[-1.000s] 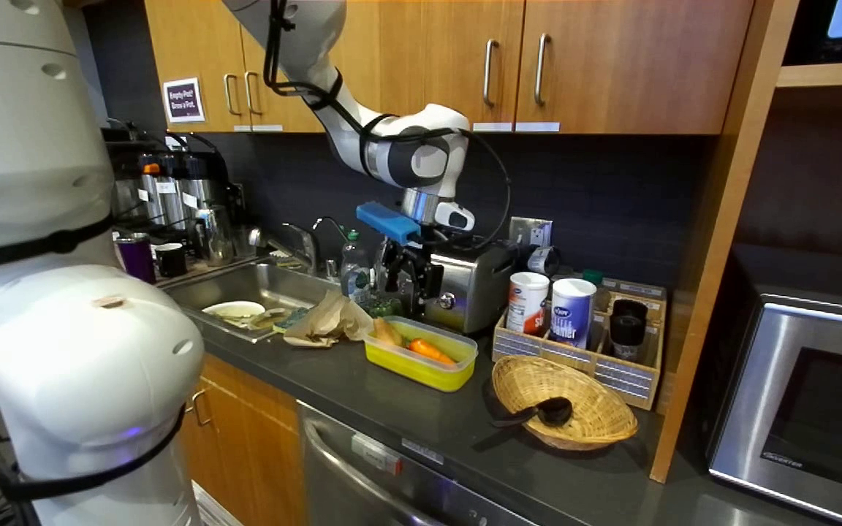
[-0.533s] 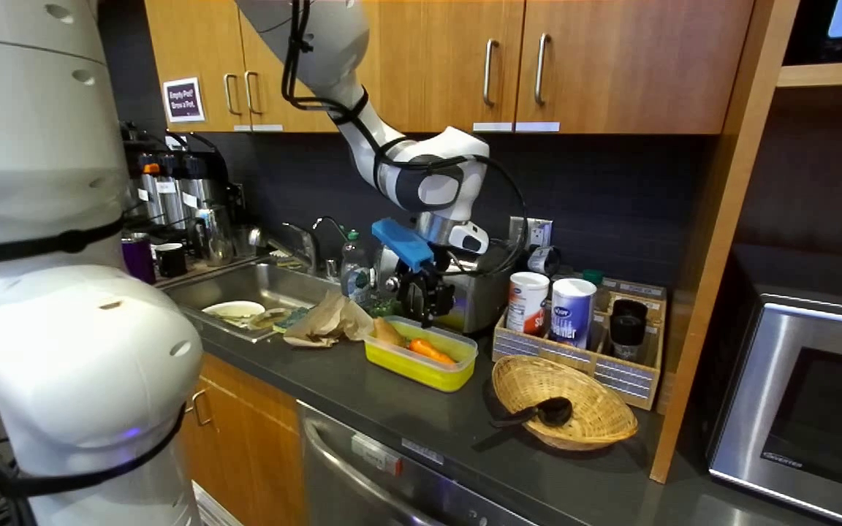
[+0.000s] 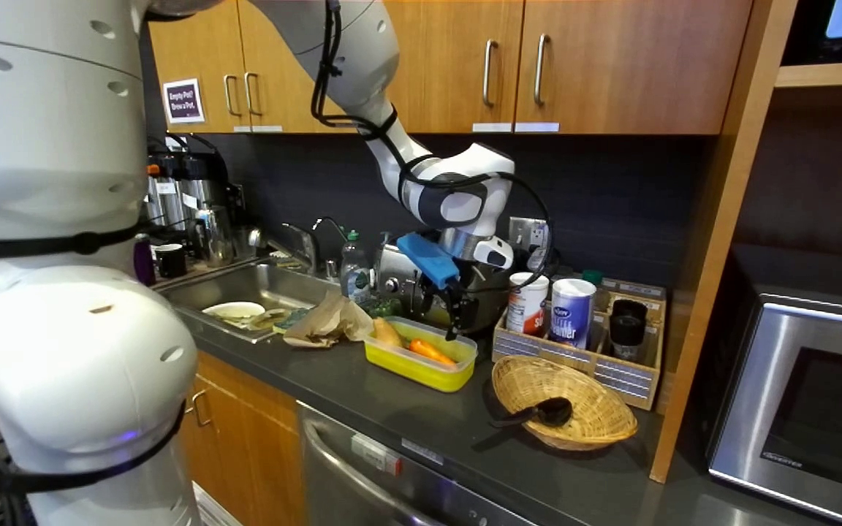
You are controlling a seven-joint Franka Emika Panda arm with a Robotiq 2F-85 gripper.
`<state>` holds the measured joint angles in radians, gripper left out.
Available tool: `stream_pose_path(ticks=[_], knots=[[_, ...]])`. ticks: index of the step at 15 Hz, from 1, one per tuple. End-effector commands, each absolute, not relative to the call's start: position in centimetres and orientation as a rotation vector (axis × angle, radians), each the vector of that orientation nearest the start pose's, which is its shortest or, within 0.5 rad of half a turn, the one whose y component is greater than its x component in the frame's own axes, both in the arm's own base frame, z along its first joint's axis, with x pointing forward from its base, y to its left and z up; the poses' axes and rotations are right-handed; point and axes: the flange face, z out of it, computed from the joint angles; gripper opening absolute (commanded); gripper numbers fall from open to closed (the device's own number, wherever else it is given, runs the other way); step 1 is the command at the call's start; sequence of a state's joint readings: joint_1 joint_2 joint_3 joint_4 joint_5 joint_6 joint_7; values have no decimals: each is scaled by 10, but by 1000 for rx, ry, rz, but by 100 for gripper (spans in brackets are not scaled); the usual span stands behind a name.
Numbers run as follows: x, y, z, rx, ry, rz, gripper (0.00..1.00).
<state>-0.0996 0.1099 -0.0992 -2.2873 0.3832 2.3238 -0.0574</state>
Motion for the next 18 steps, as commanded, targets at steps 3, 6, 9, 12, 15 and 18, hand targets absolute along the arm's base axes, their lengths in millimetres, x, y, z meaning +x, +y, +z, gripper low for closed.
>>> stream_pose_path(ticks=[3, 6, 9, 12, 15, 18], knots=[[536, -103, 294, -2797, 575, 7, 100], [547, -102, 293, -2779, 587, -7, 100], [550, -101, 290, -2770, 617, -3, 100], [544, -97, 290, -2775, 643, 19, 100], [538, -91, 290, -2770, 723, 59, 100], [529, -82, 286, -2756, 816, 121, 100]])
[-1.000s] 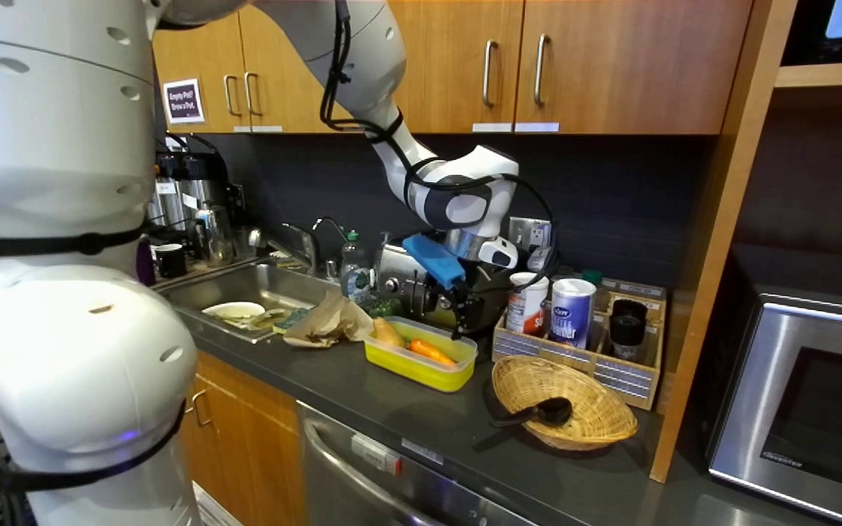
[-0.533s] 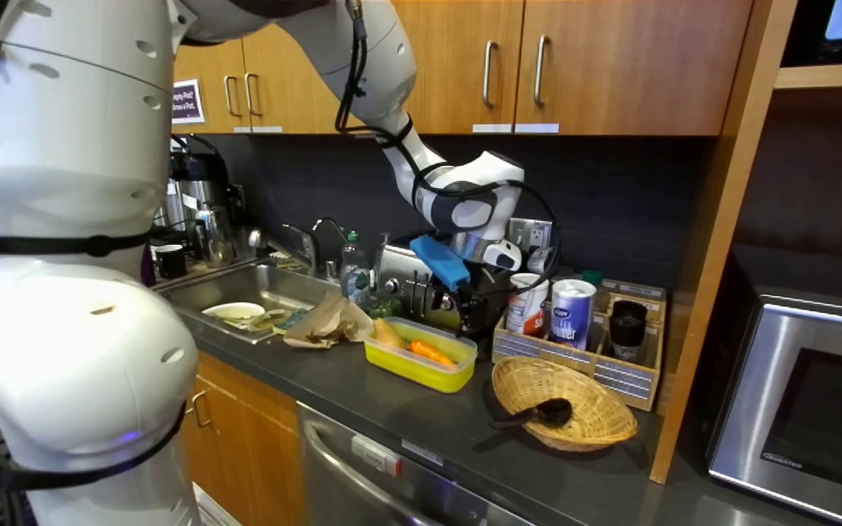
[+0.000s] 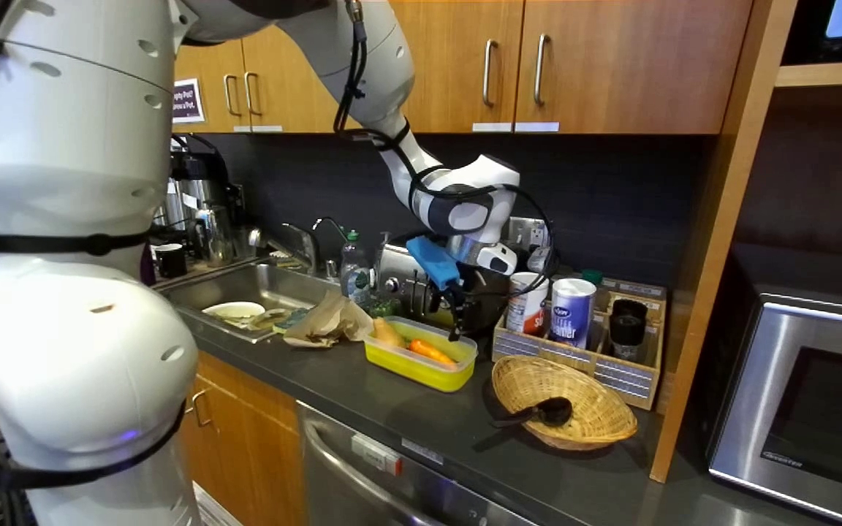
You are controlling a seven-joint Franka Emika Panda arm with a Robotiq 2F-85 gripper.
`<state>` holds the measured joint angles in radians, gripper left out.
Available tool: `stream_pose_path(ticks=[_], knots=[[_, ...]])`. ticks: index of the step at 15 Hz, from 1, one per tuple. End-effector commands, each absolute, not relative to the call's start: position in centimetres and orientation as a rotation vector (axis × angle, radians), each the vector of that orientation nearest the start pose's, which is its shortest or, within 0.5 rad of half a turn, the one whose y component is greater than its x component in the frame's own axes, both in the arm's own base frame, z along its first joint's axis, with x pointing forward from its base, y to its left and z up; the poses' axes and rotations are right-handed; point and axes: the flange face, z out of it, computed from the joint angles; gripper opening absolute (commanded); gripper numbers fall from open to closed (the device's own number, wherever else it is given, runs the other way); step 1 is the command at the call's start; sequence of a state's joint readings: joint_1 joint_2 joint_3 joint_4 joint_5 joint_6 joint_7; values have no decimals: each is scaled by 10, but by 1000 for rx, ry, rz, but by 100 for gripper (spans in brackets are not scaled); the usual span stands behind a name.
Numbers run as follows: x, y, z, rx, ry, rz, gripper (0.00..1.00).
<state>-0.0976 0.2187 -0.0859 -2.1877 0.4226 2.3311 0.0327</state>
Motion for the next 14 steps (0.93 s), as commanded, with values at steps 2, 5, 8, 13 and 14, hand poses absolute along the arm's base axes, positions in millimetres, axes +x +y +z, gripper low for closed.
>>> stream_pose_path(ticks=[2, 5, 8, 13, 14], knots=[[523, -76, 283, -2745, 854, 150, 100], [520, -70, 281, -2741, 854, 167, 100], [524, -67, 280, -2749, 805, 167, 100], [525, -69, 277, -2736, 844, 218, 100], [525, -70, 277, -2732, 852, 231, 100]])
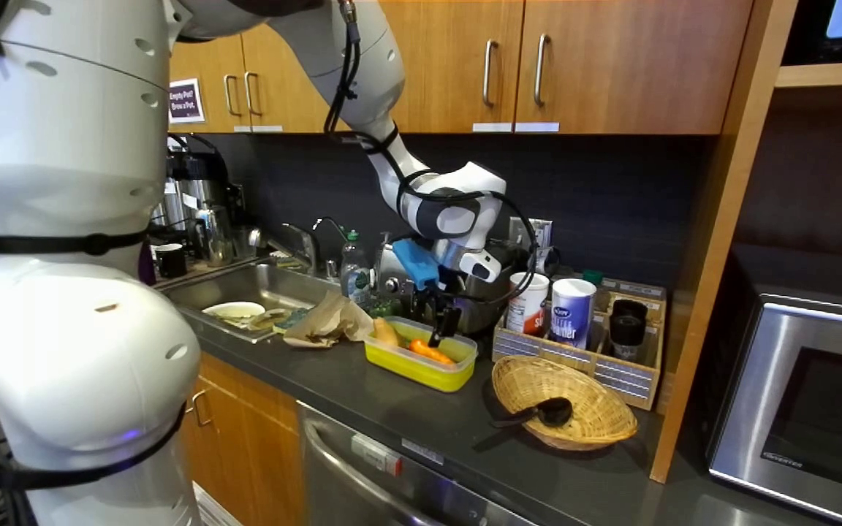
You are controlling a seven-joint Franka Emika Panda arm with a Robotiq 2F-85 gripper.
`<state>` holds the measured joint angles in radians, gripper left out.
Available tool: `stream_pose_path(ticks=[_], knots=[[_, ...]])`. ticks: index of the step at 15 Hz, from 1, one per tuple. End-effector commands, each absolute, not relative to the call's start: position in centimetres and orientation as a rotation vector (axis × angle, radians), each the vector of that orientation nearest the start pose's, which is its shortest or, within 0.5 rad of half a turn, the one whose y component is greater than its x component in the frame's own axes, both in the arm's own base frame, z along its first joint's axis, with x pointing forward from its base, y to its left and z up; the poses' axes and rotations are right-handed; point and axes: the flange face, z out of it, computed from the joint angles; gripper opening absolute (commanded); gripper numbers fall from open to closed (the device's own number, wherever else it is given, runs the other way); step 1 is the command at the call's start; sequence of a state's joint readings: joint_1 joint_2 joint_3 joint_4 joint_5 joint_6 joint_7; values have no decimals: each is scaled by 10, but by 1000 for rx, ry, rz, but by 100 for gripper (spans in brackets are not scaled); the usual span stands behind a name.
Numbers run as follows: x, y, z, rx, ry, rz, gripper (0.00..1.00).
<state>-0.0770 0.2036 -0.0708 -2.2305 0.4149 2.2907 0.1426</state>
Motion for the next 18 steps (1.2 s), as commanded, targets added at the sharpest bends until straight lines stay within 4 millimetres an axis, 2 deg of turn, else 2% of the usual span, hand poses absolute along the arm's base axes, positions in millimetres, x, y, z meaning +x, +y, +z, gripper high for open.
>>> stream_pose_path(ticks=[1, 7, 8, 15, 18], knots=[[525, -70, 276, -2728, 856, 244, 100], [525, -71, 279, -2700, 828, 351, 100], [524, -71, 274, -2704, 824, 320, 100], [524, -71, 273, -2704, 823, 324, 100], [532, -61, 273, -2704, 821, 325, 100]])
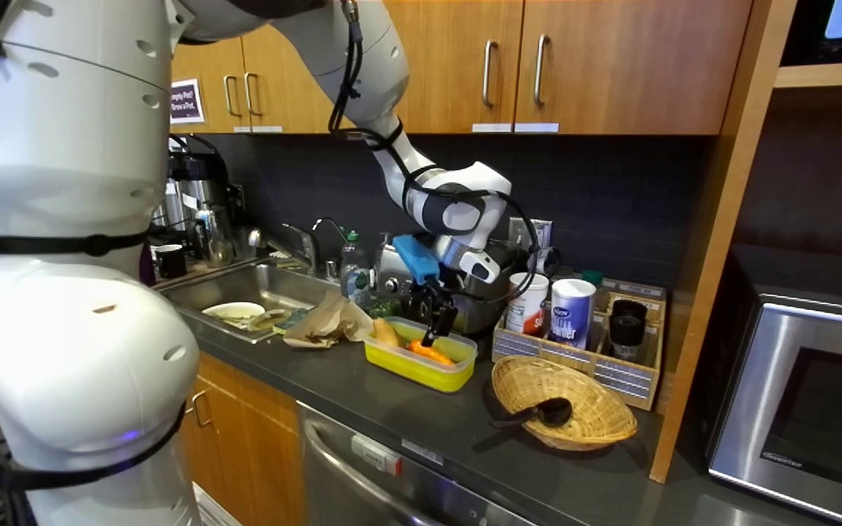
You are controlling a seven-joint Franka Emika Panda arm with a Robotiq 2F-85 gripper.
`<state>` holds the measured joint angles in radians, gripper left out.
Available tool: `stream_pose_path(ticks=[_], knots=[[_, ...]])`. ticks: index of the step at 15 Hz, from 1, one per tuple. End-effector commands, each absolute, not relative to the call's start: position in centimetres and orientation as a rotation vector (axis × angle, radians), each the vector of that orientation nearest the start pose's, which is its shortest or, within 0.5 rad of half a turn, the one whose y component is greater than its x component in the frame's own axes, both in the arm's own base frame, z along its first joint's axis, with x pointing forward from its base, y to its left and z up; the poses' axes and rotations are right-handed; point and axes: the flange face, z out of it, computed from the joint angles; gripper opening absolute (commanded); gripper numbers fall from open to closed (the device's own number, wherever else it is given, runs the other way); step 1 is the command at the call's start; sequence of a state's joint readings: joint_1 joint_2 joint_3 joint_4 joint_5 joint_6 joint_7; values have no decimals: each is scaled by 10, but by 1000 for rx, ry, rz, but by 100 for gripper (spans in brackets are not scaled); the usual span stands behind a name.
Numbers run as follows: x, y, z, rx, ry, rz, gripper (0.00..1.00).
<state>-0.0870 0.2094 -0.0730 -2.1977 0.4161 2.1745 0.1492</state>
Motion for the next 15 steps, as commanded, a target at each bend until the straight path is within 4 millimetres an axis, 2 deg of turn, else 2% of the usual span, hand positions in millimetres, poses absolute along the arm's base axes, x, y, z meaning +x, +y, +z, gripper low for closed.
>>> stream_pose_path(ticks=[1, 7, 15], knots=[[534, -60, 271, -2705, 821, 334, 100], [541, -60, 256, -2703, 855, 367, 100], [550, -81, 230, -2728, 892, 318, 100]])
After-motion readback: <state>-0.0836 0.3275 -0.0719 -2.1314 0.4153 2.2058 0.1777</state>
